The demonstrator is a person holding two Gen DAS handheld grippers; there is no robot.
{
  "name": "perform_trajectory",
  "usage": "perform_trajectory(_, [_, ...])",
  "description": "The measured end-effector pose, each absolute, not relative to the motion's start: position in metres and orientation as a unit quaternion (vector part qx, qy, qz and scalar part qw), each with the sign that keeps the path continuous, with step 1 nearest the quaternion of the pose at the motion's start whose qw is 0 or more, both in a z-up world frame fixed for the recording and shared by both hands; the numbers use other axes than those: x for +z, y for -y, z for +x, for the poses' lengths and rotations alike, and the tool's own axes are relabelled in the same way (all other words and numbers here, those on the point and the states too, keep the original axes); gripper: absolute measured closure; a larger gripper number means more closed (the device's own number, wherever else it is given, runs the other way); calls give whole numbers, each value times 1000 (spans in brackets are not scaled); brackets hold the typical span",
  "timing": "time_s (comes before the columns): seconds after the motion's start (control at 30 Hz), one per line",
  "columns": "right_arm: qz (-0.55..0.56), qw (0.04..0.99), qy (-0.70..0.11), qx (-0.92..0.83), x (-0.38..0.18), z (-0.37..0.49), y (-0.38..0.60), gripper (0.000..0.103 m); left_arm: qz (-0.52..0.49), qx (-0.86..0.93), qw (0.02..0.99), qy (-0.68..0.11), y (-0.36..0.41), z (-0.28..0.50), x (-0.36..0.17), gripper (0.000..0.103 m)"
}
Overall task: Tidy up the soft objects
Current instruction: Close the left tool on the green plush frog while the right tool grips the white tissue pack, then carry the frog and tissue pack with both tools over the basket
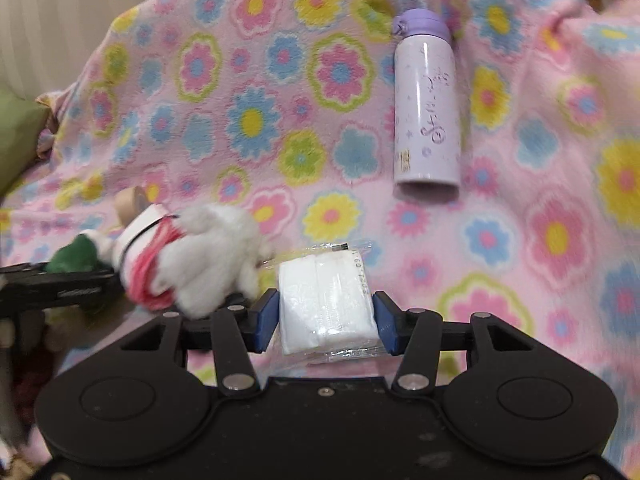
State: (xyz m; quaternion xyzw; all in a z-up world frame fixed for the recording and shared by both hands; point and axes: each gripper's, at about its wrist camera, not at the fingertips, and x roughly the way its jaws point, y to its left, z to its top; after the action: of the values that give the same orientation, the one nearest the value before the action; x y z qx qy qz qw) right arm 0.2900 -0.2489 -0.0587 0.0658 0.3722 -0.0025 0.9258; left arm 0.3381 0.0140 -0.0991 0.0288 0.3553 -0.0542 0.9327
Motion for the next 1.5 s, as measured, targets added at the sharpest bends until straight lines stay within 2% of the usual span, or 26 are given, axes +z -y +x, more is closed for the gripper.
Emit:
perform_trajectory(0.1, [69,926,-371,-4,-53,272,242,53,26,-55,935,-350,-15,336,-98,17])
perform_trajectory(0.13, [69,926,-370,-4,-51,267,240,53,25,-55,937,-344,-15,334,-98,22])
perform_trajectory(0.2, [78,925,-371,-3,-48,257,238,53,24,-52,942,-332,-17,330,-96,36])
perform_trajectory(0.23, [85,924,-373,-3,-48,253,237,53,22,-49,945,-324,-18,327,-94,50])
perform_trajectory(0.27, [90,923,-375,-2,-47,249,237,53,18,-49,946,-320,-20,326,-93,53])
perform_trajectory(0.47, [100,924,-368,-5,-34,224,239,53,2,-67,944,-322,-25,319,-81,54])
perform_trajectory(0.63, [119,929,-350,1,-12,208,244,53,-3,-42,946,-320,-24,298,-50,54])
perform_trajectory(1.0, [145,935,-320,46,45,151,230,53,24,-61,945,-320,-2,193,30,54])
perform_trajectory(1.2, [154,930,-327,72,60,112,221,53,4,-79,930,-359,6,135,40,54])
perform_trajectory(1.5, [178,919,-342,87,60,53,212,53,32,-92,928,-360,26,56,42,54])
